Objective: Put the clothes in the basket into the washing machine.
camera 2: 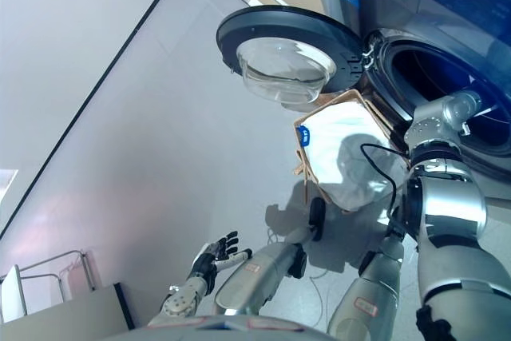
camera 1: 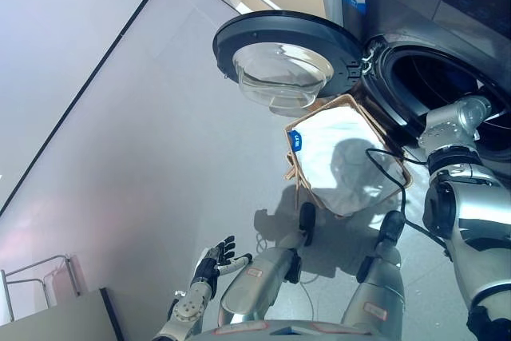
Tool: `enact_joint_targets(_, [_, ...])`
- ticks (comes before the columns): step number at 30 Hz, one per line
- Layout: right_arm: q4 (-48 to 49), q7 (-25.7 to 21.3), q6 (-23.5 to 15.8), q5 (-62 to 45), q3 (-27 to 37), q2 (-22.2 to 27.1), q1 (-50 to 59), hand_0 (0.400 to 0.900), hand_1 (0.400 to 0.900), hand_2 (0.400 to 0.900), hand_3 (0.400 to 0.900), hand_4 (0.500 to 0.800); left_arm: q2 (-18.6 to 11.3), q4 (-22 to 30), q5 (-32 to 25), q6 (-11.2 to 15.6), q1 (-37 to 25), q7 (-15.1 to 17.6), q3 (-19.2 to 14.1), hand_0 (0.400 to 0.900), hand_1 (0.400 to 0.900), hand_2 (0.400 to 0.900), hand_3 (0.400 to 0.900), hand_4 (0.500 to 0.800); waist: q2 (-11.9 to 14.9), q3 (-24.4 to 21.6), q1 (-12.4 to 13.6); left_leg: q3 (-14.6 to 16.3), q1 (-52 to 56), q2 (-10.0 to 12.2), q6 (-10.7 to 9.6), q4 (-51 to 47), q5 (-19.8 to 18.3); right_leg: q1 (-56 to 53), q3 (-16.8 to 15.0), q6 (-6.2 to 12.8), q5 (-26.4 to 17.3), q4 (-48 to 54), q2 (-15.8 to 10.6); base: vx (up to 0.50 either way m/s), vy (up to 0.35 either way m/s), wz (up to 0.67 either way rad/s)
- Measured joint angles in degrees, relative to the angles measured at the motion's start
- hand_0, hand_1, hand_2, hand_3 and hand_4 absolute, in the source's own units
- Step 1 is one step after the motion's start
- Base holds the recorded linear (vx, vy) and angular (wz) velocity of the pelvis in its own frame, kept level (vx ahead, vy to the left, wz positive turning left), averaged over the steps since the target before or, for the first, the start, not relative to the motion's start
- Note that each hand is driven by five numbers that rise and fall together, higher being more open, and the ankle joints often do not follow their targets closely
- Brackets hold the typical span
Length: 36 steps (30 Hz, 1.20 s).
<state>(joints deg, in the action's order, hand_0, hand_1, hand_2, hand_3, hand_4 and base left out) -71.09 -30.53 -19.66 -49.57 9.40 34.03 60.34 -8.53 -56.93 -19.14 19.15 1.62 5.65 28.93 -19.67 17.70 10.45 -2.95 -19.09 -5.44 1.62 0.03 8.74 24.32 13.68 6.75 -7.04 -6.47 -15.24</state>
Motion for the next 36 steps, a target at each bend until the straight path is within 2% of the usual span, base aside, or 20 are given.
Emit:
enact_joint_targets(7, [-5.0, 5.1, 1.2, -1.1, -0.2, -1.6, -0.6, 0.9, 0.9, 0.9, 0.9, 0.8, 0.5, -1.6, -0.6, -0.2, 0.3, -0.6, -0.2, 0.9, 0.9, 0.9, 0.9, 0.8, 0.5, -2.1, -0.6, -0.1, 1.6, 0.7, -0.5, -0.6, -0.3, -2.0, 0.3, 0.0, -0.1, 1.6, 1.0, 0.02, -0.025, -0.11])
enact_joint_targets(13, [-10.4, 11.3, 4.2, -0.9, -2.3, -4.4, -5.0, 0.9, 0.9, 0.9, 0.9, 0.8, 0.7, -4.7, -0.3, -0.6, 0.7, -1.4, -2.3, 0.9, 0.9, 0.9, 0.9, 0.8, 4.0, -5.1, 0.4, 1.2, 3.0, 1.9, -1.2, -0.7, -1.1, -3.4, -0.4, -0.3, -0.3, 3.1, 2.4, 0.03, -0.033, -0.13])
enact_joint_targets(17, [-11.2, 15.3, 6.1, 2.2, -3.9, -7.4, -13.6, 0.9, 0.9, 0.9, 0.9, 0.8, 0.8, -6.2, 1.1, -1.5, 2.0, -2.2, -5.0, 0.9, 0.9, 0.9, 0.9, 0.8, 6.8, -7.8, 0.5, 1.6, 6.0, 2.7, -1.7, -2.2, -1.7, -6.2, -0.4, -0.87, -0.5, 5.2, 3.2, 0.03, -0.027, -0.08])
enact_joint_targets(22, [-11.9, 17.8, 7.7, 5.9, -5.1, -10.6, -24.5, 0.9, 0.9, 0.9, 0.9, 0.8, 0.9, -8.3, 2.4, -1.7, 3.0, -2.7, -7.5, 0.9, 0.9, 0.9, 0.9, 0.8, 9.3, -10.7, 0.1, 2.4, 8.5, 3.0, -1.6, -2.7, -2.4, -9.2, -0.5, -1.05, -0.9, 7.5, 3.8, 0.04, -0.037, -0.1])
enact_joint_targets(24, [-11.7, 18.6, 8.1, 8.0, -5.5, -11.8, -27.9, 0.9, 0.9, 0.9, 0.9, 0.8, 1.1, -9.2, 3.4, -2.1, 3.0, -2.8, -8.4, 0.9, 0.9, 0.9, 0.9, 0.8, 10.0, -11.3, -1.2, 2.7, 9.1, 3.3, -1.7, -2.9, -2.6, -9.8, -0.4, -1.17, -1.1, 8.2, 4.2, 0.03, -0.052, -0.06])
enact_joint_targets(29, [-9.8, 21.2, 8.5, 15.6, -7.6, -15.3, -40.5, 0.9, 0.9, 0.9, 0.9, 0.8, 1.0, -11.0, 5.7, -2.9, 3.4, -2.7, -12.2, 0.9, 0.9, 0.9, 0.9, 0.8, 12.3, -13.4, -1.7, 2.9, 12.7, 4.4, -2.5, -3.7, -3.5, -14.3, -0.4, -1.1, -1.6, 11.1, 5.7, 0.03, -0.054, -0.05])
enact_joint_targets(36, [-8.9, 22.4, 9.6, 28.7, -11.1, -18.2, -52.6, 0.9, 0.9, 0.9, 0.9, 0.8, 1.1, -13.7, 9.8, -3.2, 3.8, -2.9, -13.7, 0.9, 0.9, 0.9, 0.9, 0.8, 16.3, -16.5, -4.6, 4.4, 15.6, 5.5, -3.0, -3.8, -4.7, -16.6, -1.0, -1.39, -1.3, 11.5, 6.8, 0.0, -0.028, -0.13])
